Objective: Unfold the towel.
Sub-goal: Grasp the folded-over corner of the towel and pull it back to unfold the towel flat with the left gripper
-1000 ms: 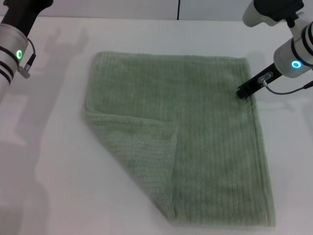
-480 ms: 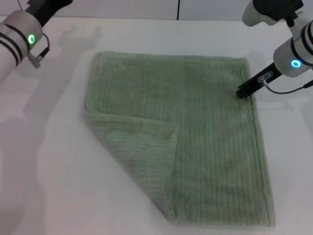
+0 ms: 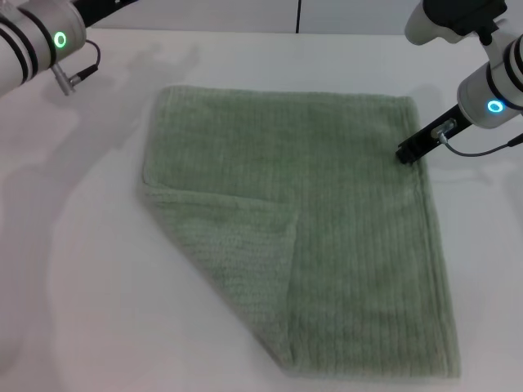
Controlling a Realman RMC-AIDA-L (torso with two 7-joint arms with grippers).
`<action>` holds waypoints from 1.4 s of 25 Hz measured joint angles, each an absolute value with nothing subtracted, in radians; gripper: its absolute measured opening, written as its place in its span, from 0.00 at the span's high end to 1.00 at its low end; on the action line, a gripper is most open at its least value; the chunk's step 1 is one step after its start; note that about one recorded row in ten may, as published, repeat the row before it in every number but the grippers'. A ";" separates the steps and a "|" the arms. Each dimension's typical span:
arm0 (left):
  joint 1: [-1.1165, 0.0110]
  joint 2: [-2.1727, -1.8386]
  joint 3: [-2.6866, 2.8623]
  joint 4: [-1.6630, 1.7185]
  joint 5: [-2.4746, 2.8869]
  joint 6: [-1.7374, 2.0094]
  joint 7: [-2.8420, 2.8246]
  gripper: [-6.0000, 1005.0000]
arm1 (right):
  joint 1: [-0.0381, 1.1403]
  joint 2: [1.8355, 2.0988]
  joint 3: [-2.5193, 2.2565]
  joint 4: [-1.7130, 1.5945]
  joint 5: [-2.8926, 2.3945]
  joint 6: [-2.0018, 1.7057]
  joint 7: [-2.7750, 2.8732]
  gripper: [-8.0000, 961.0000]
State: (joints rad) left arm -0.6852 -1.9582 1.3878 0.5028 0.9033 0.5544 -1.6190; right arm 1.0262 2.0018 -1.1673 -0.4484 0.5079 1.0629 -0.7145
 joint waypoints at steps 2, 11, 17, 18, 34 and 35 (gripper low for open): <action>-0.686 -1.955 1.384 0.519 0.964 0.561 -1.669 0.19 | 1.026 2.002 -1.167 -0.448 0.508 1.062 -0.715 0.99; -0.719 -1.950 1.311 0.542 1.289 0.590 -1.894 0.19 | 1.027 2.002 -1.167 -0.445 0.508 1.054 -0.717 0.99; -0.741 -1.941 1.222 0.573 1.556 0.697 -2.071 0.19 | 1.029 2.002 -1.167 -0.445 0.508 1.053 -0.723 0.99; -0.744 -1.939 1.208 0.580 1.592 0.718 -2.092 0.19 | 1.029 2.002 -1.167 -0.445 0.508 1.053 -0.723 0.99; -0.776 -1.943 1.102 0.739 1.956 1.157 -2.228 0.19 | 1.031 2.000 -1.167 -0.443 0.491 1.040 -0.727 0.99; -0.784 -1.947 1.102 0.739 1.976 1.181 -2.225 0.19 | 1.031 2.000 -1.167 -0.443 0.491 1.040 -0.727 0.99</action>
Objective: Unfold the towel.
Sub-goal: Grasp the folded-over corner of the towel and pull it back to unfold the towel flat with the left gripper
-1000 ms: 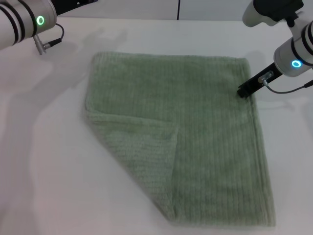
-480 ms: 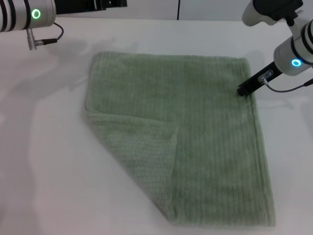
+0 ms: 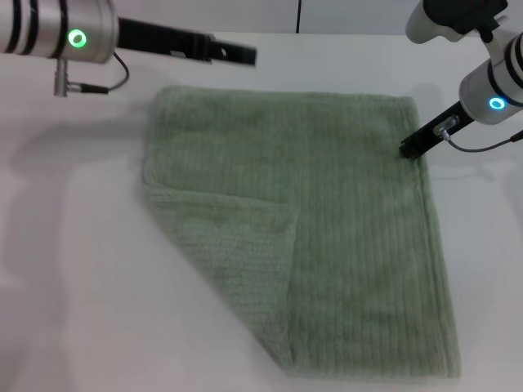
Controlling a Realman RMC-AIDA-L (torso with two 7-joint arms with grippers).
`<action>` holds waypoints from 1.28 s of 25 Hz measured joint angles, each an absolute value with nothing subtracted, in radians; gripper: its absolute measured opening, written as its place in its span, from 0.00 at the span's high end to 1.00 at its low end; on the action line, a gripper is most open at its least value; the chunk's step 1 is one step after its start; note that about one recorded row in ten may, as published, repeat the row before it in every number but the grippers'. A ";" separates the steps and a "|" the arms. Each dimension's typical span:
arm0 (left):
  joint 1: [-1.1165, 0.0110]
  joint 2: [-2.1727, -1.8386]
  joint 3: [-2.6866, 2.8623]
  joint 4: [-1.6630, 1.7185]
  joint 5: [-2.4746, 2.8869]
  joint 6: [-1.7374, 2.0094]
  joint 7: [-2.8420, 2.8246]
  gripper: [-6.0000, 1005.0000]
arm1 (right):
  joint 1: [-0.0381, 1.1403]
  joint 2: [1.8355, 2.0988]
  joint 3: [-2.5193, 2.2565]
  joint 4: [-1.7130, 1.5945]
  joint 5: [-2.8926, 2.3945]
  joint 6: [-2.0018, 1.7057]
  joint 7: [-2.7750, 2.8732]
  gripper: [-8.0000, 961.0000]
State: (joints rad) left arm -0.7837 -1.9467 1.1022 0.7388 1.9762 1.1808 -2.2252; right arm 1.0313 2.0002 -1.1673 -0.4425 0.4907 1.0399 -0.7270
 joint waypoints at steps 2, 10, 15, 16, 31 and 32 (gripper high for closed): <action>-0.794 -1.954 1.104 0.740 2.006 1.214 -2.219 0.19 | 1.031 2.000 -1.167 -0.442 0.491 1.040 -0.727 0.99; -0.793 -1.966 1.104 0.778 2.028 1.351 -2.115 0.19 | 1.031 2.000 -1.167 -0.442 0.491 1.039 -0.730 0.99; -0.786 -1.965 1.104 0.794 2.029 1.423 -2.053 0.19 | 1.031 2.000 -1.167 -0.442 0.487 1.038 -0.730 0.99; -0.785 -1.964 1.107 0.798 2.031 1.441 -2.030 0.19 | 1.031 2.000 -1.167 -0.442 0.486 1.038 -0.730 0.99; -0.793 -2.018 1.116 0.832 2.132 1.529 -1.932 0.19 | 1.039 2.008 -1.167 -0.440 0.485 1.038 -0.753 0.99; -0.793 -2.026 1.115 0.833 2.133 1.530 -1.928 0.19 | 1.040 2.008 -1.167 -0.440 0.485 1.038 -0.753 0.99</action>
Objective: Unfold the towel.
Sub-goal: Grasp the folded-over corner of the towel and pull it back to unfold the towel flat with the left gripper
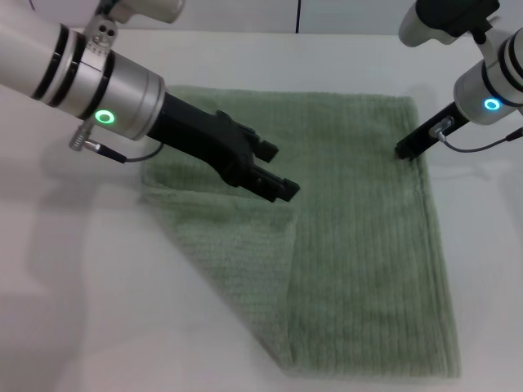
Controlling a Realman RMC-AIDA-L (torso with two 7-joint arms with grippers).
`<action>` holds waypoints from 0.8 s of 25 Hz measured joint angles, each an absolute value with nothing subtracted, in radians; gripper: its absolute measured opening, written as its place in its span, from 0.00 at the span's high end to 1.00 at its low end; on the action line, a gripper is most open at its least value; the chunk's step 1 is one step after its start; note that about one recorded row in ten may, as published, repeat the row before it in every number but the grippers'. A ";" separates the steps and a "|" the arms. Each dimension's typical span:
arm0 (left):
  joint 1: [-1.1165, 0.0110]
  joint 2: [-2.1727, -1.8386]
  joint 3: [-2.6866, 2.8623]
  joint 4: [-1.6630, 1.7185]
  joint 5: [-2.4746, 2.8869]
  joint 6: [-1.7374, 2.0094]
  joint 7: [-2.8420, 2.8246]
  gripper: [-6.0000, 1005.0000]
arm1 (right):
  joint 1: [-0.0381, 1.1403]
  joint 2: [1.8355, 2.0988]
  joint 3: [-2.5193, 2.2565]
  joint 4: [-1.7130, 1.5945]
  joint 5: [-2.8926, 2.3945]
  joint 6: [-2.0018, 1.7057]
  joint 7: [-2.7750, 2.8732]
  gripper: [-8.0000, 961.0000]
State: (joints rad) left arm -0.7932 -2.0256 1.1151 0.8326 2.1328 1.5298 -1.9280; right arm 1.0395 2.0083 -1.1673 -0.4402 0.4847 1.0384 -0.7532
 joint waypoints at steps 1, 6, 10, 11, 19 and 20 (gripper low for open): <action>-0.793 -2.030 1.115 0.833 2.133 1.528 -1.926 0.19 | 1.040 2.008 -1.167 -0.440 0.485 1.038 -0.753 0.99; -0.792 -2.056 1.117 0.834 2.141 1.491 -1.921 0.19 | 1.043 2.007 -1.167 -0.440 0.485 1.038 -0.753 0.99; -0.795 -2.060 1.135 0.809 2.154 1.453 -1.920 0.19 | 1.047 2.007 -1.167 -0.440 0.485 1.039 -0.753 0.99; -0.798 -2.060 1.148 0.800 2.154 1.443 -1.920 0.19 | 1.047 2.006 -1.167 -0.440 0.485 1.039 -0.753 0.99; -0.805 -2.062 1.202 0.778 2.153 1.416 -1.921 0.20 | 1.051 2.007 -1.167 -0.440 0.485 1.039 -0.754 0.99; -0.805 -2.062 1.202 0.778 2.152 1.416 -1.920 0.20 | 1.051 2.007 -1.167 -0.440 0.485 1.038 -0.754 0.99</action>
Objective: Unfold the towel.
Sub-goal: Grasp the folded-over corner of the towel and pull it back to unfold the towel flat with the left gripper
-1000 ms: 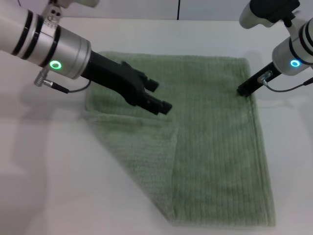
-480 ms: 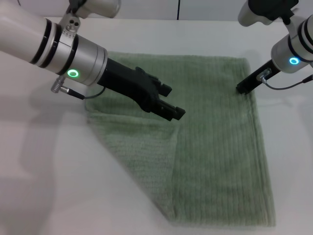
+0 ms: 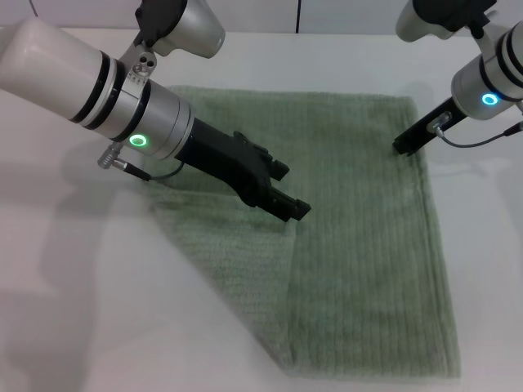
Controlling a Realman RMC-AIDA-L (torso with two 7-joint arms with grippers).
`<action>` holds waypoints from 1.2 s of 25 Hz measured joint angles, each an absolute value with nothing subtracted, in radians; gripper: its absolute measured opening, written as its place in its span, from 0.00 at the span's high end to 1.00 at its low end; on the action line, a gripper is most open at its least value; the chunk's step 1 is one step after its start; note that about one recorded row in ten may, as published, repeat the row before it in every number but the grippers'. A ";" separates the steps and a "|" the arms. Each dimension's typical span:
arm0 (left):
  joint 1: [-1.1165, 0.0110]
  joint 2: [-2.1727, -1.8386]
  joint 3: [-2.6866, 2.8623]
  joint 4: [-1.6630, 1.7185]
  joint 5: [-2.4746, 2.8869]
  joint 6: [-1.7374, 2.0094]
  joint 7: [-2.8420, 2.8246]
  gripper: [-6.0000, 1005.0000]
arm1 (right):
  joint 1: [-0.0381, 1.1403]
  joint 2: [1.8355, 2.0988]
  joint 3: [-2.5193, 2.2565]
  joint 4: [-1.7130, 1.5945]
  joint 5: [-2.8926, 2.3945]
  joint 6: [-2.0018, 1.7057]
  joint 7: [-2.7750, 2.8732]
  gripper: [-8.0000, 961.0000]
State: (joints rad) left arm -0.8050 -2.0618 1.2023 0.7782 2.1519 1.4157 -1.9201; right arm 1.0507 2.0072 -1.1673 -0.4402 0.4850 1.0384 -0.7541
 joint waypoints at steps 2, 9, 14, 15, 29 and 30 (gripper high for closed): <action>-0.805 -2.062 1.202 0.778 2.150 1.412 -1.919 0.20 | 1.051 2.008 -1.167 -0.440 0.486 1.035 -0.754 0.99; -0.807 -2.062 1.203 0.767 2.149 1.404 -1.918 0.20 | 1.054 2.009 -1.167 -0.407 0.487 1.014 -0.758 0.99; -0.809 -2.062 1.203 0.767 2.149 1.403 -1.918 0.20 | 1.054 2.010 -1.165 -0.399 0.491 1.013 -0.766 0.99; -0.810 -2.062 1.203 0.767 2.149 1.403 -1.918 0.20 | 1.054 2.010 -1.165 -0.398 0.491 1.013 -0.766 0.99; -0.809 -2.068 1.224 0.754 2.149 1.373 -1.918 0.21 | 1.054 2.011 -1.165 -0.397 0.489 1.014 -0.767 0.99; -0.808 -2.070 1.227 0.753 2.147 1.361 -1.918 0.21 | 1.054 2.011 -1.164 -0.397 0.488 1.014 -0.767 0.99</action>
State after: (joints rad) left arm -0.8076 -2.0696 1.2268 0.7527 2.1474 1.3609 -1.9176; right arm 1.0543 2.0111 -1.1642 -0.3973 0.4878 1.0140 -0.7666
